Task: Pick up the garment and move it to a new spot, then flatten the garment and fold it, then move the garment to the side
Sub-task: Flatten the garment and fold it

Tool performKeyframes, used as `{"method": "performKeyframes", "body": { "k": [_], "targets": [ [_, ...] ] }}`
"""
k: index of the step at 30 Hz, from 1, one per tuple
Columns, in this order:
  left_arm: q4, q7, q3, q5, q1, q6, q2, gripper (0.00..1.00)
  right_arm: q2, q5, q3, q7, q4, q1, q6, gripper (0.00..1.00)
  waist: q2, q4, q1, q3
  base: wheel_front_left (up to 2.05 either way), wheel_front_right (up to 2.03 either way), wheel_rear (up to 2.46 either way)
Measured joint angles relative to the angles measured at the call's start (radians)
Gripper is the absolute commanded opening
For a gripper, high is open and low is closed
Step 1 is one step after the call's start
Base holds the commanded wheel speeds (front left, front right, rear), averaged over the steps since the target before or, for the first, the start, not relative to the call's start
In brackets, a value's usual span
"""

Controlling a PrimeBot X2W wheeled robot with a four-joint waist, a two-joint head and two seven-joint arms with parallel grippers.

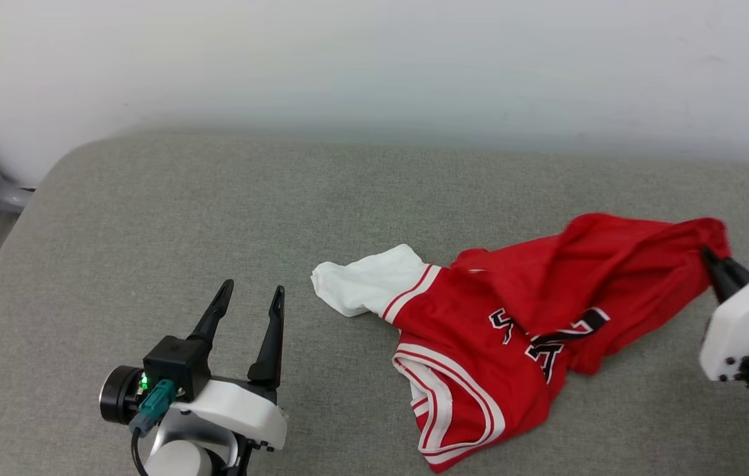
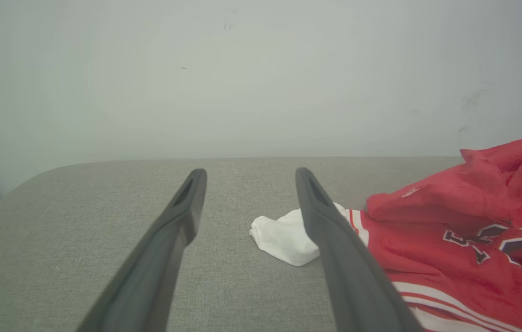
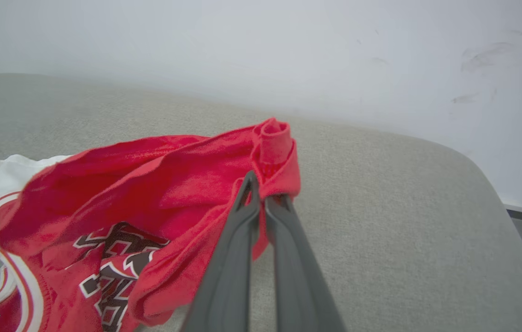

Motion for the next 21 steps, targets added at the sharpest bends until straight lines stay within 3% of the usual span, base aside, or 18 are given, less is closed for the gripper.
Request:
{"method": "performKeyframes", "body": {
  "k": [8, 15, 16, 17, 19, 21],
  "targets": [
    [-0.004, 0.001, -0.002, 0.000, -0.026, 0.001, 0.000, 1.00, 0.029, -0.034, -0.359, -0.022, 0.154, 0.003, 0.000, 0.00, 0.0000, 0.002, 0.0000, 0.060, 0.00, 0.00, 0.00],
    [0.002, 0.000, 0.002, -0.001, -0.040, 0.000, 0.004, 1.00, 0.075, -0.057, -0.485, -0.098, 0.322, 0.023, 0.000, 0.00, 0.0000, 0.010, 0.0000, 0.094, 0.00, 0.00, 0.00],
    [0.003, 0.000, 0.002, -0.002, -0.040, 0.000, 0.005, 1.00, 0.079, -0.058, -0.484, -0.114, 0.335, 0.022, 0.000, 0.14, 0.0000, 0.010, 0.0000, 0.095, 0.00, 0.00, 0.00],
    [0.005, 0.000, 0.003, -0.003, -0.040, 0.000, 0.005, 1.00, 0.086, -0.055, -0.483, -0.136, 0.344, 0.021, 0.000, 0.36, 0.0000, 0.009, 0.0000, 0.095, 0.00, 0.00, 0.00],
    [0.008, 0.000, 0.006, -0.007, -0.040, 0.000, 0.007, 1.00, 0.092, -0.057, -0.483, -0.189, 0.356, 0.018, 0.000, 1.00, 0.0000, 0.006, 0.0000, 0.094, 0.00, 0.00, 0.00],
    [0.012, 0.000, 0.007, -0.007, -0.040, 0.002, 0.009, 1.00, 0.093, -0.059, -0.475, -0.253, 0.352, 0.008, 0.000, 1.00, 0.0000, 0.003, 0.0000, 0.087, 0.00, 0.00, 0.00]
  ]
}}
